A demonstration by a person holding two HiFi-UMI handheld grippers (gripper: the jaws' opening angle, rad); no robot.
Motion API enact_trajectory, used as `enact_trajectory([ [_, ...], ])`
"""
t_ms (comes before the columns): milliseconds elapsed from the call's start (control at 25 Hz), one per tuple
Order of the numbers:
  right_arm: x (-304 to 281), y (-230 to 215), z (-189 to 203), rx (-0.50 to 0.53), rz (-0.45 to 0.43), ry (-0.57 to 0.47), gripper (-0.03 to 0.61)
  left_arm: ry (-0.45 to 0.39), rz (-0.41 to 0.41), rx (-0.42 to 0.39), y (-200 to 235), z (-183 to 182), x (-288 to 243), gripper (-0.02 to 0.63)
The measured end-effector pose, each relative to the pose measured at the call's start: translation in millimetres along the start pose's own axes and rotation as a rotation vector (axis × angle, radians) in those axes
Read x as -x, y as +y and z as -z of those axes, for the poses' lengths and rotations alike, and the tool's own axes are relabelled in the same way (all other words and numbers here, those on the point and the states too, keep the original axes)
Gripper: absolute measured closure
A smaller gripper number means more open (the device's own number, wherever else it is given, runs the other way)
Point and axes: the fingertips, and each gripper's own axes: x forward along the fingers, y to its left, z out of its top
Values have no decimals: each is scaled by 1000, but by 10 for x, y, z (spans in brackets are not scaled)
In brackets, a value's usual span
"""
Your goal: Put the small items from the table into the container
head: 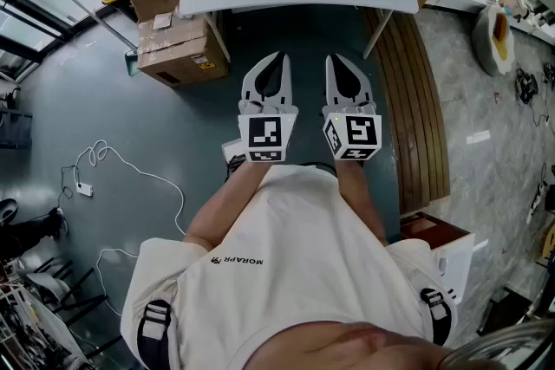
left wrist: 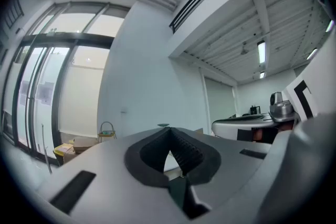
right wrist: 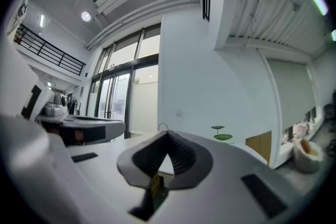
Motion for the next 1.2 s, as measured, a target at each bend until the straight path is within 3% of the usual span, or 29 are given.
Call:
enact_trajectory([
  [800, 279, -543, -59, -3, -95, -40, 566, -5, -59, -10, -618, 5, -193, 609],
  [1200, 391, -921, -7, -35, -35, -44, 566, 10, -78, -20, -815, 34, -285, 609],
])
